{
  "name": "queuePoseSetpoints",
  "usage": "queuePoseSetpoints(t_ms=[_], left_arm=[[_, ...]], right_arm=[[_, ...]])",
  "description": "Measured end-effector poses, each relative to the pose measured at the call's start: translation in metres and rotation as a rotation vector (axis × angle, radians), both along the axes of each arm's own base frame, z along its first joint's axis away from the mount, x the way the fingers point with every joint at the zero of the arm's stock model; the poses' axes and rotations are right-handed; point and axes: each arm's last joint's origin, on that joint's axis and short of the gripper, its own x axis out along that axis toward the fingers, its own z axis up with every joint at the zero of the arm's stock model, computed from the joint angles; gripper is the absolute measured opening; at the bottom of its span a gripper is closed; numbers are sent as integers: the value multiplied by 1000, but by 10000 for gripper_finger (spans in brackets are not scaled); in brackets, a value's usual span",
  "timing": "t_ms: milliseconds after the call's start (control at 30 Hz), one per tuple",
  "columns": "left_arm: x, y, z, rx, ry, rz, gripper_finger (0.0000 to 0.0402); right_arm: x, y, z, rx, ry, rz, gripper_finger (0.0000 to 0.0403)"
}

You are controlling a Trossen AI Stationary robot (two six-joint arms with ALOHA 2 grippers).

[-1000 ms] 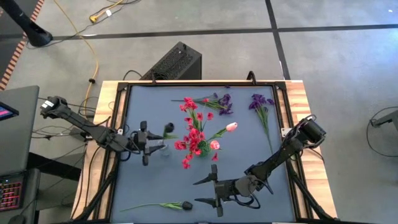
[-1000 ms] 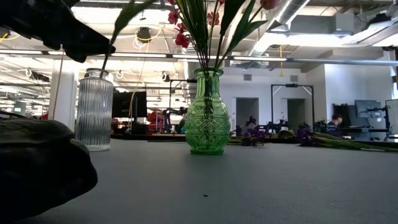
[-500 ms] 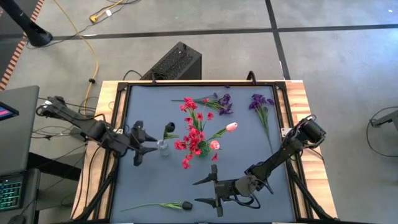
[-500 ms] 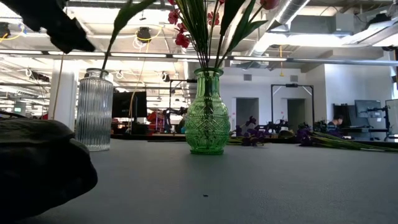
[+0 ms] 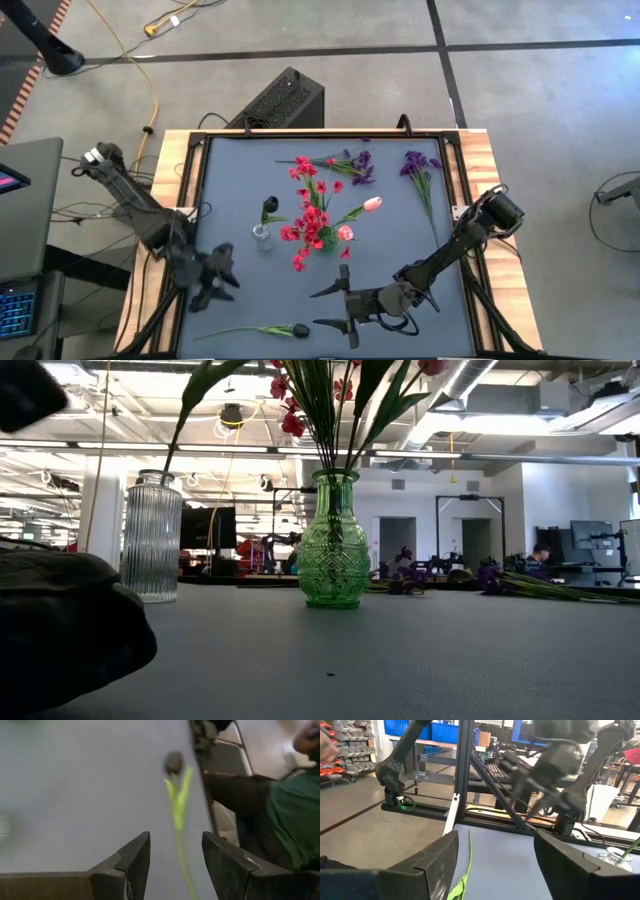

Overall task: Sort flowers into vase by color
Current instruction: Put the black flower into the transparent vase

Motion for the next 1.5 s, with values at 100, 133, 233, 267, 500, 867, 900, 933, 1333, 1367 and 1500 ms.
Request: queuePoseSetpoints(t_ms=[100,133,233,267,500,867,900,933,1333,1367,1500], left_arm=[[0,-25,-7,1,-35,-41,167],[0,-33,-10,6,-46,-54,167],[4,-55,-23,30,-87,-77,167],[6,-62,-28,43,-95,-88,167],[18,-93,-73,129,-74,-120,167],[20,-108,-111,233,-67,-98,167],[20,-109,-113,238,-63,-96,167],[20,-109,-115,243,-61,-92,167],[23,-118,-148,295,-56,-67,161],[23,-118,-150,302,-60,-62,153],[22,-116,-151,332,-63,-51,93]], right_arm=[[0,0,0,0,0,0,286],[0,0,0,0,0,0,286],[0,0,0,1,0,0,286],[0,0,0,7,1,0,286],[0,0,0,34,5,-1,286],[0,-1,-1,50,18,-3,286],[0,-1,-1,51,18,-3,286],[0,-1,-1,51,19,-4,286],[0,-1,-3,39,34,-6,286],[0,-1,-3,38,35,-6,286],[0,-1,-4,50,39,-7,286]])
